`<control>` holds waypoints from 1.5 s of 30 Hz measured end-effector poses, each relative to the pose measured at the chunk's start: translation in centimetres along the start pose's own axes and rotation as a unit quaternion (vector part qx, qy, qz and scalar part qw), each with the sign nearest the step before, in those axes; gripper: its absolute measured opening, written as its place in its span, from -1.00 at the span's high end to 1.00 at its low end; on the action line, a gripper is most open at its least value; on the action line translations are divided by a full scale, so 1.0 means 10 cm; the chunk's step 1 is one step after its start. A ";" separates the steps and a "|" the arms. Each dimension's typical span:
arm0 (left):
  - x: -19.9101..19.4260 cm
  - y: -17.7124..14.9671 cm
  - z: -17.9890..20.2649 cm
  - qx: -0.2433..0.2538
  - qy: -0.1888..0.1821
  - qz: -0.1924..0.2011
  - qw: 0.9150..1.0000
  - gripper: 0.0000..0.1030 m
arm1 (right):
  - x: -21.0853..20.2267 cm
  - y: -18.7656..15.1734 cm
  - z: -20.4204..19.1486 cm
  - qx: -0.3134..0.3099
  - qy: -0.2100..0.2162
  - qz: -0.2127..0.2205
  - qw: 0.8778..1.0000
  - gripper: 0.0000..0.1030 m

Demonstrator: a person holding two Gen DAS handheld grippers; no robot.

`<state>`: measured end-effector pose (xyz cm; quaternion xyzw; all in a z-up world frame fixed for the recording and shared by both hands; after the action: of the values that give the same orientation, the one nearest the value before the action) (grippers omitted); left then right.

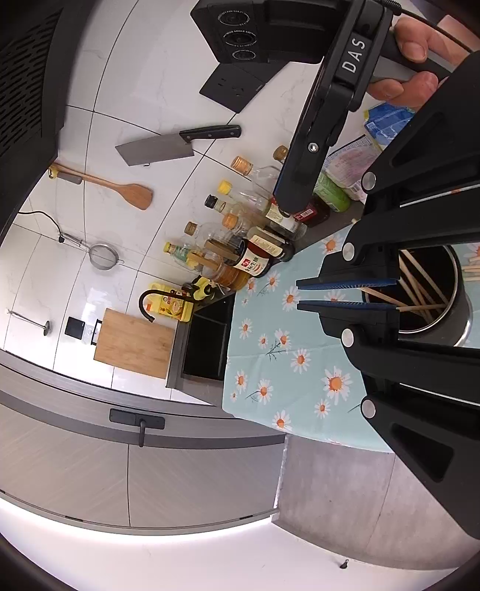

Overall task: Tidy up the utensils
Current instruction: 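Lower the chopsticks into the holder and open both grippers, then move both open grippers back down to the remaining chopsticks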

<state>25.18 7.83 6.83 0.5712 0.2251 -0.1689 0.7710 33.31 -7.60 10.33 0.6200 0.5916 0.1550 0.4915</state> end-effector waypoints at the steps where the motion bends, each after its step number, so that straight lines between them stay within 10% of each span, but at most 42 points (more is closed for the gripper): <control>1: -0.01 0.00 0.01 0.003 0.000 -0.002 1.000 0.89 | -0.01 0.00 -0.01 0.000 -0.001 0.000 1.000 0.51; 23: -0.69 -0.38 0.25 0.053 0.029 -0.028 0.998 0.52 | -0.72 -0.46 -0.39 0.010 -0.007 -0.021 1.000 0.41; 45: -0.47 -1.43 -0.04 0.067 -0.008 -0.203 0.977 0.52 | -0.55 -1.56 -0.02 0.104 -0.071 -0.133 0.983 0.25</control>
<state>13.72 4.07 -2.22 0.5627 0.3186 -0.3410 0.6824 22.69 -15.23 0.25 0.5932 0.6453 -0.0183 0.4811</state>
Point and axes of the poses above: each gripper's, at about its wrist camera, not at the fingertips, and x roughly the way its jaws point, z to its right, y to its top, the point moved 3 cm from there along x, roughly the way its jaws point, and after that the axes turned 7 degrees about y, right-handed, at the moved point
